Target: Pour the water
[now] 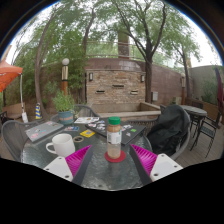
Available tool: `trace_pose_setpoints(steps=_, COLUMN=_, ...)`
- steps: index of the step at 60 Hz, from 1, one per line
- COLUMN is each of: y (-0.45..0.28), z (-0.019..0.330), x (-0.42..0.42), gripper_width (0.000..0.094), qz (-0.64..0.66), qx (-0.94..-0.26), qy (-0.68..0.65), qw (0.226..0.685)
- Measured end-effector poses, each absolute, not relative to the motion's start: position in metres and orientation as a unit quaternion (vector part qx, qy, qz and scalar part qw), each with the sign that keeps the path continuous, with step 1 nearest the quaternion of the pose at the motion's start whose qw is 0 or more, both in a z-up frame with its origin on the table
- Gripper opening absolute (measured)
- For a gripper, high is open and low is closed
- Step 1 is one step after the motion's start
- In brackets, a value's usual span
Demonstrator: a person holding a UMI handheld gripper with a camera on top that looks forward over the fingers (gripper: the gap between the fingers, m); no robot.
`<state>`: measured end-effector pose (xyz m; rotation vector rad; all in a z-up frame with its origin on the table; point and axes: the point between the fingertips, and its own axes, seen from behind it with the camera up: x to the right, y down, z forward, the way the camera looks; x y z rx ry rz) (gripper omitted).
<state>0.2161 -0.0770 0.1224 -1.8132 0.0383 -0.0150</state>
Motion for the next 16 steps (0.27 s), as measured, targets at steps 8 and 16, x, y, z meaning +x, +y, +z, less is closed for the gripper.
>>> trace_pose_setpoints(steps=8, y=-0.152, z=0.133, x=0.199, gripper_width=0.0836, qz=0.015, qx=-0.785, qy=0.017, qw=0.619)
trace_pose_setpoints(steps=16, y=-0.214, z=0.133, x=0.185, gripper_width=0.0834, qz=0.035, qx=-0.788, qy=0.03, qw=0.614)
